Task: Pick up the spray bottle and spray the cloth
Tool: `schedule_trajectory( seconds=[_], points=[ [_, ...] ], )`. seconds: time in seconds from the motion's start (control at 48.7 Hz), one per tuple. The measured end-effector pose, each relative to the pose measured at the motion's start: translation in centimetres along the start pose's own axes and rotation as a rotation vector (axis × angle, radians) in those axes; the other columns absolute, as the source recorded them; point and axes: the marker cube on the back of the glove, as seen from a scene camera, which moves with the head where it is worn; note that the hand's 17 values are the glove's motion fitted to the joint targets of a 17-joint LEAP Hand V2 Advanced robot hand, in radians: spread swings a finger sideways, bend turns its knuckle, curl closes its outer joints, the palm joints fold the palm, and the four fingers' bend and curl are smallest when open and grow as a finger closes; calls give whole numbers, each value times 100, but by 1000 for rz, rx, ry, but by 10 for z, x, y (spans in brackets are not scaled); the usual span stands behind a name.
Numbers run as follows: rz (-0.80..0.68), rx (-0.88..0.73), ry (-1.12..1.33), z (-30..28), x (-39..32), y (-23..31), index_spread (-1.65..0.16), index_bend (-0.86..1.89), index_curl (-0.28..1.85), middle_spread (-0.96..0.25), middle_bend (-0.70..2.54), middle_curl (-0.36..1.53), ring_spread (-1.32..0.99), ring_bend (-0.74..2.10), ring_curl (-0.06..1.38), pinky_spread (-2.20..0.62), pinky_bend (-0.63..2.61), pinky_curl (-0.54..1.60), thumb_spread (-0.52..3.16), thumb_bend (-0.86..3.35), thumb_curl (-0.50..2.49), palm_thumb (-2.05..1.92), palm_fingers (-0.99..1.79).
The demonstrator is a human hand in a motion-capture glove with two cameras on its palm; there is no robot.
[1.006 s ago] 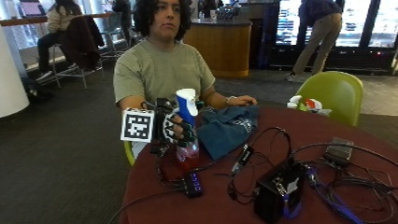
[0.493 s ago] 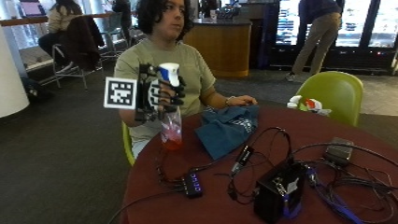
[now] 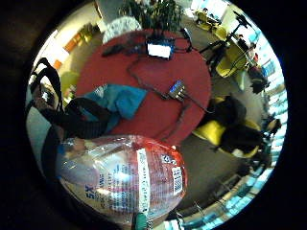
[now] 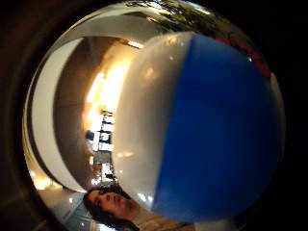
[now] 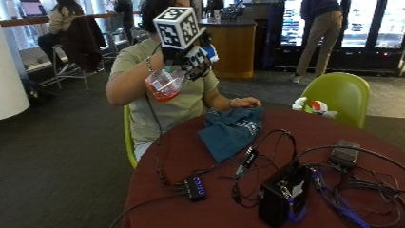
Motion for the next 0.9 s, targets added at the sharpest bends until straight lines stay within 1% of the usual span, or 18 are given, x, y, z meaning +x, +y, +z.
schedule_trajectory(
  seconds=[0.103, 0.164, 0.246, 0.328, 0.513, 0.657, 0.8, 0.903],
  points=[
    [35, -253, 126, 33, -15, -15, -25, 27, 52, -15, 58, 53, -19, 54, 47, -25, 39, 42, 36, -3, 67, 99, 136],
    [54, -377, 180, 56, -20, -23, -25, 28, 53, -15, 59, 53, -19, 54, 48, -26, 40, 42, 35, -3, 68, 100, 136],
    [61, -514, 230, 89, -24, -32, -25, 28, 54, -15, 59, 53, -19, 55, 48, -26, 40, 42, 33, -3, 69, 99, 135],
    [79, -603, 263, 121, -25, -39, -25, 29, 54, -15, 60, 53, -20, 55, 48, -26, 40, 42, 32, -3, 70, 99, 135],
    [123, -733, 348, 176, -14, -51, -25, 30, 55, -15, 60, 53, -20, 55, 48, -26, 41, 42, 31, -3, 72, 98, 134],
    [146, -786, 353, 197, -6, -56, -25, 30, 56, -15, 59, 53, -20, 55, 48, -25, 40, 42, 31, -3, 73, 97, 133],
    [148, -779, 307, 195, -7, -60, -25, 30, 56, -15, 59, 53, -20, 54, 48, -25, 41, 42, 31, -3, 74, 97, 133],
    [119, -715, 227, 180, -16, -63, -25, 30, 56, -15, 59, 53, -20, 54, 48, -25, 41, 42, 31, -3, 74, 97, 133]
  ],
)
